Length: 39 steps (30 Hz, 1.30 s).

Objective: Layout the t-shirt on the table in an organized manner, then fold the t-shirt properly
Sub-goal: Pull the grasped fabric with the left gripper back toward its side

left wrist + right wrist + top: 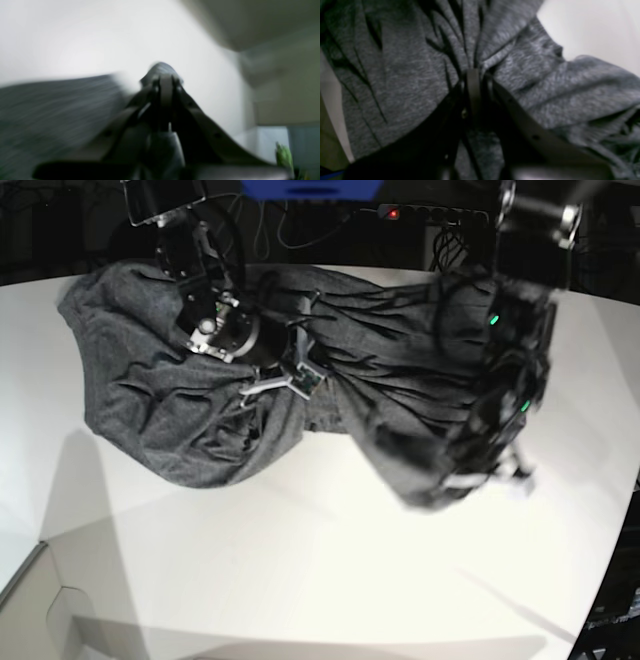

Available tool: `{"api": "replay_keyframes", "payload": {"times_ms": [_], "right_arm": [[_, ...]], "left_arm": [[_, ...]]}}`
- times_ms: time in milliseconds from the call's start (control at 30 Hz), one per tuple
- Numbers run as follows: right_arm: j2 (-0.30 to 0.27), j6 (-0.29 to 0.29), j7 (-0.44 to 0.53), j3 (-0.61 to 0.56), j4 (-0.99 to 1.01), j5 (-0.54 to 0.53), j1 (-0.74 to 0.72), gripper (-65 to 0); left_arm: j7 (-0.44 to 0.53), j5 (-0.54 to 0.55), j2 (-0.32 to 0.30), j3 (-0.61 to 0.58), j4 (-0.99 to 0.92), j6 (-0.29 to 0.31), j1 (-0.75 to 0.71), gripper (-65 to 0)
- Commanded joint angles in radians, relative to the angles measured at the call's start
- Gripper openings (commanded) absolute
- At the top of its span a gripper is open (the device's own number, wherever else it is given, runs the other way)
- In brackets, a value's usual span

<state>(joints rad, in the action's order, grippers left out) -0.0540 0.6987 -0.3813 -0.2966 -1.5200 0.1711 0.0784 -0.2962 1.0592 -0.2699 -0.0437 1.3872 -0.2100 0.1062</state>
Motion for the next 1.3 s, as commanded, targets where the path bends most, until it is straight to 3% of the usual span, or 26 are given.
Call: {"api": "replay_keyframes", "payload": {"times_ms": [0,133,200,333,633,733,800,1000,1167,1267], "right_arm": [[0.004,-0.001,0.023,0.000,-0.004,-0.017,-0.010,-65.0],[0.007,-0.001,0.025,0.000,0.009,-0.017,-0.012,-65.0],[0.009,-0.001,0.025,0.000,0.009,-0.017,-0.024,-65.0],[0.009,-0.001,0.025,0.000,0.009,-0.017,-0.033,-65.0],[0.009,-0.001,0.025,-0.003,0.009,-0.017,-0.033,-65.0],[0.009,-0.001,0.025,-0.002,0.008,-0.017,-0.033,-65.0],[0.009,-0.001,0.025,-0.002,0.008,-0.017,-0.033,-65.0],[0.009,-0.001,0.025,-0.006,0.006,-0.017,-0.033,-65.0],[0.010,-0.001,0.025,-0.008,0.008,-0.017,-0.033,-65.0],[0.010,-0.001,0.023,-0.008,0.006,-0.017,-0.033,-65.0]], "left_arm": [[0.010,0.046,-0.009,0.038,0.014,0.060,-0.015,-64.9],[0.002,0.091,-0.009,0.207,0.010,0.251,-0.142,-64.8],[0.001,0.095,-0.009,0.256,0.008,0.309,-0.181,-64.5],[-0.001,0.097,-0.009,0.307,-0.002,0.361,-0.234,-63.6],[-0.002,0.100,0.022,0.314,-0.022,0.459,-0.283,-35.3],[-0.002,0.134,0.027,0.338,0.011,0.527,-0.290,-32.0],[-0.002,0.148,0.027,0.336,0.028,0.541,-0.280,-32.0],[-0.001,0.143,0.054,0.267,0.013,0.522,-0.168,-31.9],[0.009,0.033,0.070,0.163,-0.087,0.231,-0.070,-31.8],[0.009,0.010,0.077,0.164,-0.090,0.136,-0.070,-31.8]]}}
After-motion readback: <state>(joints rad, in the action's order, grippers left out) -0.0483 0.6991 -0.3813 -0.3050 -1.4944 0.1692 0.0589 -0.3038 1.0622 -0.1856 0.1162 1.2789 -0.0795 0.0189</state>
